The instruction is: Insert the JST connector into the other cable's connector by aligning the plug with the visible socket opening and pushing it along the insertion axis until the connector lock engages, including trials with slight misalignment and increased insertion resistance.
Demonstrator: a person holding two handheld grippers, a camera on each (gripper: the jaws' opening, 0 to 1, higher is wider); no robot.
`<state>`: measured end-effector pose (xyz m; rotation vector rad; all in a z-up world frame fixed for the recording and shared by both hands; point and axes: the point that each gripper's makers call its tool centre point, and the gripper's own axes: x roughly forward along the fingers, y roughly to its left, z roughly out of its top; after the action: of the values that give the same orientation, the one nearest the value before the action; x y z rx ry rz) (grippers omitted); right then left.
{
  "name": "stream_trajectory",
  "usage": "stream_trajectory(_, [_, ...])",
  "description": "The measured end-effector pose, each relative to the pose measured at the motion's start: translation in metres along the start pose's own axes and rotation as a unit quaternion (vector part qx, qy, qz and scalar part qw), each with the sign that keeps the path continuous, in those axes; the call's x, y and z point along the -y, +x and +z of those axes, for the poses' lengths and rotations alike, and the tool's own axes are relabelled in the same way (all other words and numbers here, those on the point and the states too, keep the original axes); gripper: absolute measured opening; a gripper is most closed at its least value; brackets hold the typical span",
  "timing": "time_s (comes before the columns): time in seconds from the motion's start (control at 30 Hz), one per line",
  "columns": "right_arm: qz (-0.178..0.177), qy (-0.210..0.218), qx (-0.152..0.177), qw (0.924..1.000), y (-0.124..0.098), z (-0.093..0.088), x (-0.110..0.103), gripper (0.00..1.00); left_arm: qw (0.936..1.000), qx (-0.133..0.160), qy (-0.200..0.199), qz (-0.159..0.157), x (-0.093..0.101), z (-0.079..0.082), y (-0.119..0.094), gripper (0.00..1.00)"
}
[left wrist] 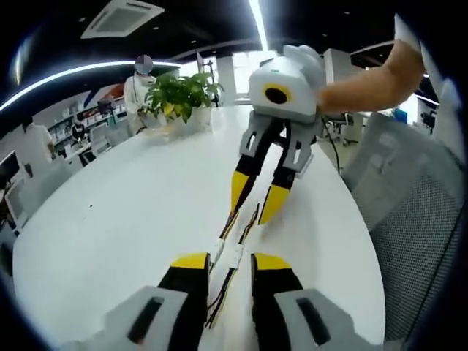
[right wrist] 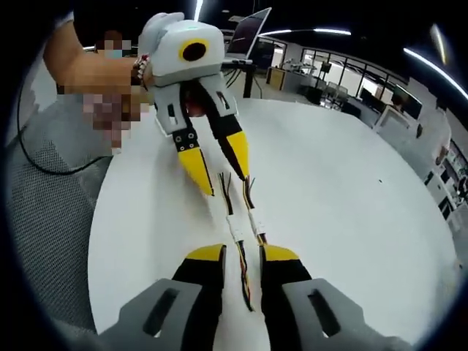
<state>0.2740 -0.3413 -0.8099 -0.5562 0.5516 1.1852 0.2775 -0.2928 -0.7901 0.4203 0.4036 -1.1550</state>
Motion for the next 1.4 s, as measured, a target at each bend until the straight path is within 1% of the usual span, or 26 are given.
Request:
stream_trajectory(0.07, [-0.008,0.004,0.006,0.9999,-0.006,0.003,0.000,0.18,1.0000,0.004,0.000,0.006,0.000,0.003,-0.005,0.20])
stream_trajectory(0.2, [-0.018,0.013,0.008,0.9997,-0.014,0.003,-0.001,0.20,0.9999,0.006,-0.004,0.011,0.003,0.005,-0.012,0.21])
stream_trajectory(0.37, [-0.037,0.019,0.013,0.9991,-0.029,0.004,-0.003,0.23,0.9997,0.003,-0.002,0.025,0.006,0.007,-0.023,0.27])
stream_trajectory(0.47, [-0.050,0.030,0.028,0.9979,-0.039,0.010,-0.003,0.23,0.9990,0.015,-0.007,0.041,0.006,0.014,-0.035,0.27])
stream_trajectory(0.6, [-0.072,0.031,0.030,0.9965,-0.051,0.008,-0.004,0.24,0.9969,0.037,-0.020,0.067,0.008,0.022,-0.050,0.28])
stream_trajectory(0.67, [-0.081,0.038,0.035,0.9954,-0.057,0.007,-0.005,0.25,0.9956,0.038,-0.025,0.081,0.010,0.023,-0.058,0.29])
stream_trajectory(0.73, [-0.089,0.044,0.042,0.9942,-0.065,0.008,-0.009,0.25,0.9940,0.046,-0.023,0.096,0.014,0.026,-0.068,0.32])
stream_trajectory(0.87, [-0.103,0.053,0.055,0.9917,-0.078,0.008,-0.017,0.27,0.9916,0.053,-0.026,0.115,0.024,0.026,-0.084,0.33])
stream_trajectory(0.97, [-0.117,0.056,0.059,0.9898,-0.089,0.006,-0.023,0.29,0.9894,0.053,-0.030,0.132,0.029,0.022,-0.097,0.34])
stream_trajectory(1.1, [-0.138,0.091,0.089,0.9824,-0.107,0.008,-0.027,0.32,0.9851,0.055,-0.047,0.156,0.039,0.016,-0.114,0.35])
stream_trajectory(1.13, [-0.142,0.093,0.093,0.9810,-0.112,0.008,-0.028,0.33,0.9846,0.056,-0.047,0.159,0.042,0.015,-0.118,0.35])
stream_trajectory(1.27, [-0.162,0.097,0.100,0.9769,-0.129,0.002,-0.035,0.35,0.9828,0.059,-0.048,0.168,0.060,0.013,-0.134,0.35])
stream_trajectory(1.4, [-0.185,0.125,0.108,0.9687,-0.143,-0.007,-0.040,0.38,0.9797,0.063,-0.063,0.180,0.075,0.007,-0.147,0.35])
